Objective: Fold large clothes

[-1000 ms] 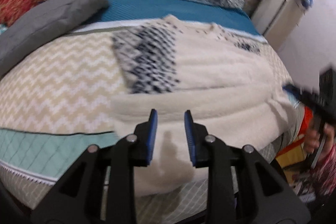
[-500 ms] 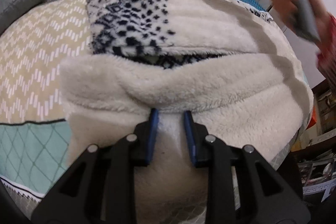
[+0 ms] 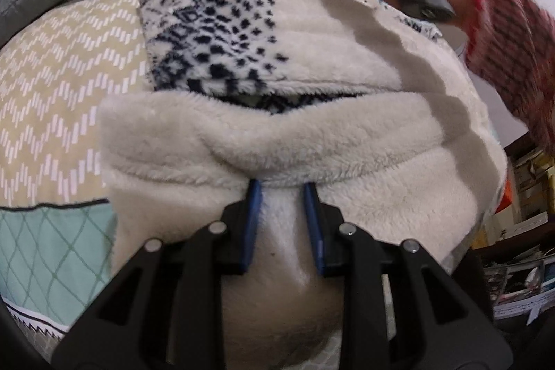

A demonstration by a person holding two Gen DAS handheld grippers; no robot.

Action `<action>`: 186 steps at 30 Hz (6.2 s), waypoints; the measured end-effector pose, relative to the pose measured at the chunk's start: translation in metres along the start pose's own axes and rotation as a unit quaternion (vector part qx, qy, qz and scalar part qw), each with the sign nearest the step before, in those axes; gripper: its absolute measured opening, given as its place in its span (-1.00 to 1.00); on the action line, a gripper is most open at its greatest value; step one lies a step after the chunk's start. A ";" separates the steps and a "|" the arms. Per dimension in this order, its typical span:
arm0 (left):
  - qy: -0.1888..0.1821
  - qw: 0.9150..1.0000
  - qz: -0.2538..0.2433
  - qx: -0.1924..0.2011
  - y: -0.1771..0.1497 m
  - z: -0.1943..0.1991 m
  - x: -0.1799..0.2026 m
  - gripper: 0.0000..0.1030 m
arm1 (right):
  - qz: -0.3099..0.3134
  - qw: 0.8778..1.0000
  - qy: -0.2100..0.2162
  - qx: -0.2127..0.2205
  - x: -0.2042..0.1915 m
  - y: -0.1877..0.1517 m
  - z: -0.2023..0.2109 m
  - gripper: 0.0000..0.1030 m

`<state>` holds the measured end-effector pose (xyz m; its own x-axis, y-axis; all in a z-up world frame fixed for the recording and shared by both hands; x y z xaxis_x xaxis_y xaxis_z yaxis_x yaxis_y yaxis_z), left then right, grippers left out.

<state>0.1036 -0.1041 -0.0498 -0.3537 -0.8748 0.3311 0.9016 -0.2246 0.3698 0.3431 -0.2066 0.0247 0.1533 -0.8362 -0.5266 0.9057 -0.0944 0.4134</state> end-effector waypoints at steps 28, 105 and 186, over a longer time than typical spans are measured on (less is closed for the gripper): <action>-0.118 0.986 0.117 -0.006 0.067 0.039 0.030 -0.89 | 0.081 0.989 0.069 0.101 -0.067 -0.259 0.150 0.95; -0.160 0.987 0.026 0.003 -0.054 0.118 0.036 -0.77 | -0.259 0.944 -0.063 0.193 0.164 -0.369 0.244 0.81; 0.092 0.994 0.041 0.028 -0.042 0.046 0.002 -0.57 | -0.093 0.984 -0.090 0.121 0.092 -0.338 0.165 0.07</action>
<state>0.0535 -0.0766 -0.0248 -0.2228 -0.9544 0.1989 0.9085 -0.1292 0.3974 -0.0144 -0.3409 -0.0406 -0.0993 -0.8720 -0.4793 0.7871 -0.3635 0.4983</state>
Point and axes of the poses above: each gripper's, at about its wrist camera, not at the fingertips, and z roughly against the way its jaws point, x to its right, y to its top, the point moved 10 cm from there along -z, roughly the way its jaws point, and after that the axes turned 5 degrees about -x, right-handed, at the moved point
